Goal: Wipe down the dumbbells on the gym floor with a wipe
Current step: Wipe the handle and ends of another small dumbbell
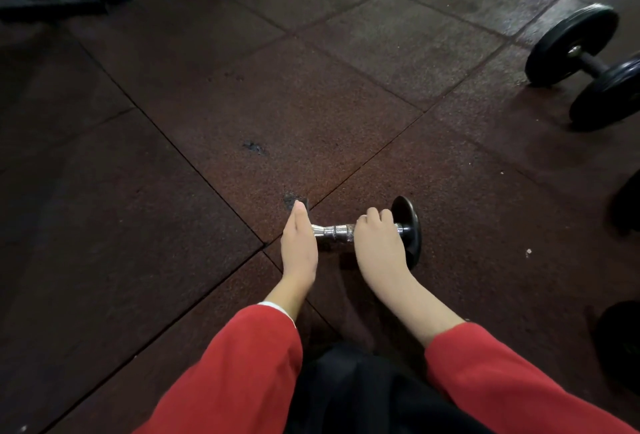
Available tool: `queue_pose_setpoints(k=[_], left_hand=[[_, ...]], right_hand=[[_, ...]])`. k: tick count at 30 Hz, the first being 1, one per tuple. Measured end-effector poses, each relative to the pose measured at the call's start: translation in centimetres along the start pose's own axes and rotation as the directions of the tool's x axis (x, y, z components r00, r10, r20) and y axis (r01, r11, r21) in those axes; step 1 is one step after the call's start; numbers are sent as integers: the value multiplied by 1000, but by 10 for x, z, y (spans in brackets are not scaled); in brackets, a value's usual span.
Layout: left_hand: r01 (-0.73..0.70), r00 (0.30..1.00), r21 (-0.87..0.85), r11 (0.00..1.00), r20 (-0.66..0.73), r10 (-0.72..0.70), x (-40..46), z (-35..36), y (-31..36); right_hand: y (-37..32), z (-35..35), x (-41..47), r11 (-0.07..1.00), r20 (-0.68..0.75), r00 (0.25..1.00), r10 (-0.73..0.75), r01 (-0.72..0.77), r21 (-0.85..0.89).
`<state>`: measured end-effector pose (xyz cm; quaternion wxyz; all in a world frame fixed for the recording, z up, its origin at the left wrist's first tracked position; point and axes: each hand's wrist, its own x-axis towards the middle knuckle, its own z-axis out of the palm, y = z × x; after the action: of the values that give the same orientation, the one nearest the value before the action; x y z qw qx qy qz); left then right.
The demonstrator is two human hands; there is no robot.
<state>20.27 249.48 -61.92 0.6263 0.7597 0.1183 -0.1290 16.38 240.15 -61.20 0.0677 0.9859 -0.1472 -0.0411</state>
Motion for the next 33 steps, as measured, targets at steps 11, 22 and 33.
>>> queue_pose_setpoints(k=[11, 22, 33], left_hand=[[-17, 1000, -9, 1000, -15, 17, -2, 1, -2], [-10, 1000, 32, 999, 13, 9, 0, -1, 1], [34, 999, 31, 999, 11, -35, 8, 2, 8]], right_hand=[[-3, 12, -14, 989, 95, 985, 147, -147, -12], [-2, 0, -8, 975, 162, 964, 212, -220, 35], [7, -4, -6, 993, 4, 998, 69, -69, -97]])
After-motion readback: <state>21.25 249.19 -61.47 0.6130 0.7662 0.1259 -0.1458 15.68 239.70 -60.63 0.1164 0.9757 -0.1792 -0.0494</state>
